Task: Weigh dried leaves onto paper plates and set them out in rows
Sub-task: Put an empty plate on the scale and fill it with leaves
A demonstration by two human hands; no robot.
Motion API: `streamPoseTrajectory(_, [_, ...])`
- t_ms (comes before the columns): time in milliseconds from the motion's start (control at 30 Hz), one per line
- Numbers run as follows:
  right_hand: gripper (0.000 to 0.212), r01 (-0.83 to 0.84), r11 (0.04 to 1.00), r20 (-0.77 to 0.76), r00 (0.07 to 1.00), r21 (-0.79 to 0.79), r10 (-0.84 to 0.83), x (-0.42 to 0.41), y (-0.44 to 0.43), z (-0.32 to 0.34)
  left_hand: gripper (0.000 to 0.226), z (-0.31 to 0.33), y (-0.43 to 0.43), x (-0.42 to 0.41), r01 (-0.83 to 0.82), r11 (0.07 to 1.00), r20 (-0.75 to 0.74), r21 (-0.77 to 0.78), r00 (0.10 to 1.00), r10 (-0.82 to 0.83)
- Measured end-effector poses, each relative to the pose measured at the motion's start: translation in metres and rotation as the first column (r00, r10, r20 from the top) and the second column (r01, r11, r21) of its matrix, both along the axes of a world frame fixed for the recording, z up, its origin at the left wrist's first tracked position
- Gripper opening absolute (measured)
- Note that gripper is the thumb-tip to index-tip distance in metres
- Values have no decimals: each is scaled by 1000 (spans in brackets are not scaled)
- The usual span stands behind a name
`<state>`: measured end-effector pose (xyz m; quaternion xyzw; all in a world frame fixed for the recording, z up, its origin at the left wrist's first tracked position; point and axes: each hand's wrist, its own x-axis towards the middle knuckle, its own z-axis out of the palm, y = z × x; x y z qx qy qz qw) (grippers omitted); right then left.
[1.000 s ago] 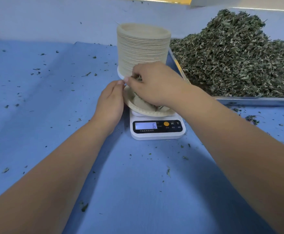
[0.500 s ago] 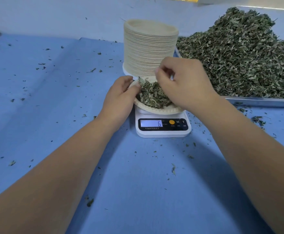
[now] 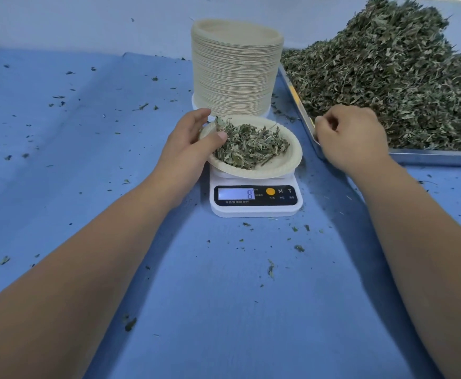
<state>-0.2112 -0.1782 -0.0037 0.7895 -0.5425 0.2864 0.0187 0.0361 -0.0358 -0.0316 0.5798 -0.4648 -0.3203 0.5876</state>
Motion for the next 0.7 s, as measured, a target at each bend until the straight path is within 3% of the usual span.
streamPoseTrajectory(100, [30, -28, 1000, -35, 999, -12, 27, 5, 8, 2, 65, 1, 0, -1, 11, 1000, -8, -14, 1000, -12])
streamPoseTrajectory(200, [27, -270, 960, 84, 958, -76, 276, 16, 29, 13, 63, 0, 0, -2, 7, 1000, -2, -5, 1000, -7])
streamPoseTrajectory(267, [25, -444, 896, 159, 884, -11, 440, 27, 46, 23, 62, -1, -1, -2, -4, 1000, -5, 3, 1000, 4])
streamPoseTrajectory(333, [33, -536, 838, 123, 843, 105, 524, 34, 56, 31, 62, 0, -1, -2, -18, 1000, -13, 6, 1000, 18])
streamPoseTrajectory(533, [46, -538, 804, -52, 822, 255, 567, 33, 56, 37, 43, 2, -1, -2, -45, 999, -3, 26, 999, 45])
streamPoseTrajectory(700, [40, -477, 829, -80, 851, 291, 518, 47, 51, 33, 59, 5, 2, -7, 18, 1000, -6, -8, 1000, -18])
